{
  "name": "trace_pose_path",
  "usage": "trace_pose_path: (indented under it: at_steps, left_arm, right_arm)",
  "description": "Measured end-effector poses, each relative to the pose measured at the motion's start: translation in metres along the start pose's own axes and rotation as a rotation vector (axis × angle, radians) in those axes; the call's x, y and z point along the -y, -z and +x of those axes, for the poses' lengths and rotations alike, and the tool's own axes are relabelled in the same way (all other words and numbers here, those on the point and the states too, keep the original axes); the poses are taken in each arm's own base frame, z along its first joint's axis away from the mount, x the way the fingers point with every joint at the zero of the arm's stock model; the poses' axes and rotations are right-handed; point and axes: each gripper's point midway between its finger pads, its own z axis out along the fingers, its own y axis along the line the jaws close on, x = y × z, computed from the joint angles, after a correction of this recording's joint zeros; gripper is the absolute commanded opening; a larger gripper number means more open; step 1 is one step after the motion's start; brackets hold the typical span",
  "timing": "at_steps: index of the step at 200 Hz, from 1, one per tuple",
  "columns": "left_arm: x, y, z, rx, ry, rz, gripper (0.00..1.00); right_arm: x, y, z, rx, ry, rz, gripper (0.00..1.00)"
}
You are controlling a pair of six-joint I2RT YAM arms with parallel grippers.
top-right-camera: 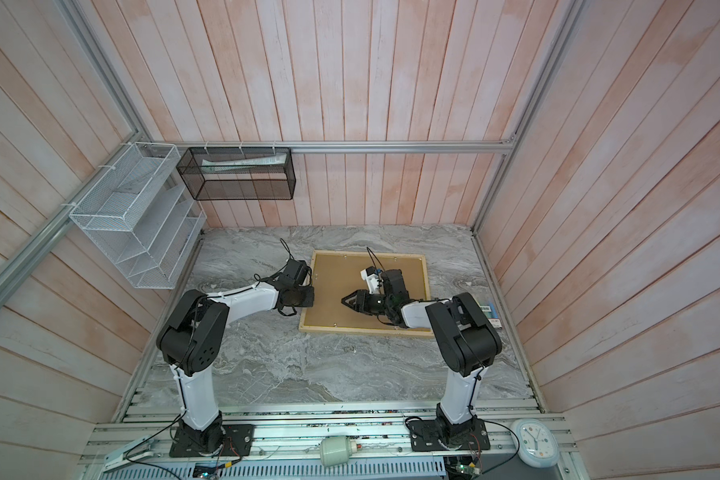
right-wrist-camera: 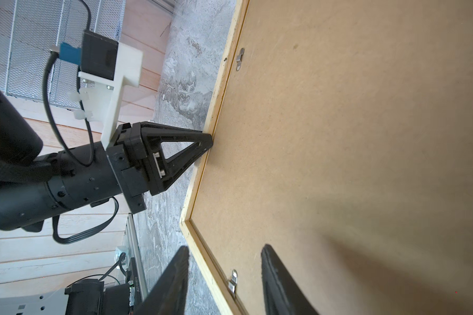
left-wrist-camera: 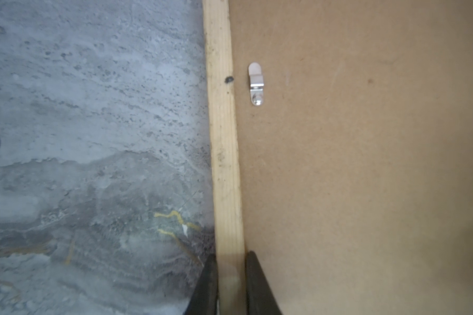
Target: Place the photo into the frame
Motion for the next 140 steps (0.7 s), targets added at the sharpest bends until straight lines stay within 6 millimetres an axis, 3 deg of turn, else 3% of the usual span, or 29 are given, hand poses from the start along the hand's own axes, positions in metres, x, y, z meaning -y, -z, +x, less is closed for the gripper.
trace_pose_path:
  at_steps: [34, 74, 140]
  left_arm:
    - [-0.006, 0.006, 0.006, -0.022, 0.003, 0.004, 0.16]
    - [-0.007, 0.01, 0.014, -0.056, 0.0, 0.013, 0.3]
    - [-0.004, 0.014, 0.012, -0.075, 0.003, 0.028, 0.3]
  right_arm:
    - [0.0, -0.001, -0.002, 0.002, 0.0, -0.001, 0.45]
    - [-0.001, -0.005, -0.008, 0.006, 0.0, -0.005, 0.46]
    - [0.003, -0.021, -0.028, 0.031, -0.024, -0.012, 0.49]
